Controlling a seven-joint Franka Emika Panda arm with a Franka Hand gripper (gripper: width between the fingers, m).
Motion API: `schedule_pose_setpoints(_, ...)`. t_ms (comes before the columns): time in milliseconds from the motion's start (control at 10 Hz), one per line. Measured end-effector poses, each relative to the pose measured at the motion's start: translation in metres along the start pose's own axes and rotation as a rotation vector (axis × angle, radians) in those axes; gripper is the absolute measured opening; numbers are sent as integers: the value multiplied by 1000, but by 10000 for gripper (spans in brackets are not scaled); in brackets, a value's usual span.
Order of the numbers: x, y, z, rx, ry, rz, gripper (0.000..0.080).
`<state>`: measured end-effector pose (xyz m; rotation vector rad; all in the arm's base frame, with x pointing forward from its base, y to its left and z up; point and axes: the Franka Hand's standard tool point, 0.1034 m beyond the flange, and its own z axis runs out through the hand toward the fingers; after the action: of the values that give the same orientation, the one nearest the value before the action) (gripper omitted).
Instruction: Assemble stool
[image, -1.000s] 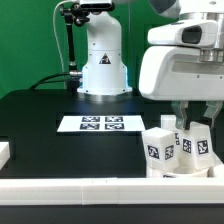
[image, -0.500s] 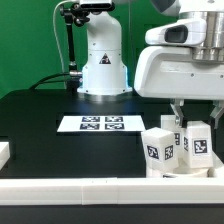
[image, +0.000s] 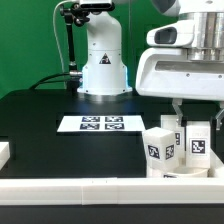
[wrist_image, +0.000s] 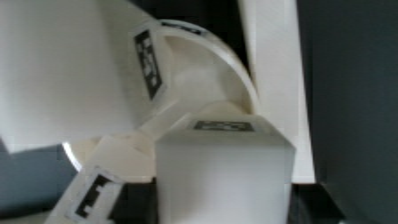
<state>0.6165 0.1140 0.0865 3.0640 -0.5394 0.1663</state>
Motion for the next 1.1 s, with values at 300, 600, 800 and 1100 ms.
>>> schedule_pose_setpoints(300,-1,-2,0,20,-4,225,337)
schedule_pose_setpoints(600,-1,-5,0,49,-23,492,337)
schedule_pose_setpoints(800,-2,-8,-1,65,-43,687,337)
schedule_pose_setpoints(1100,-5,-15,-2,74,-67,965,337)
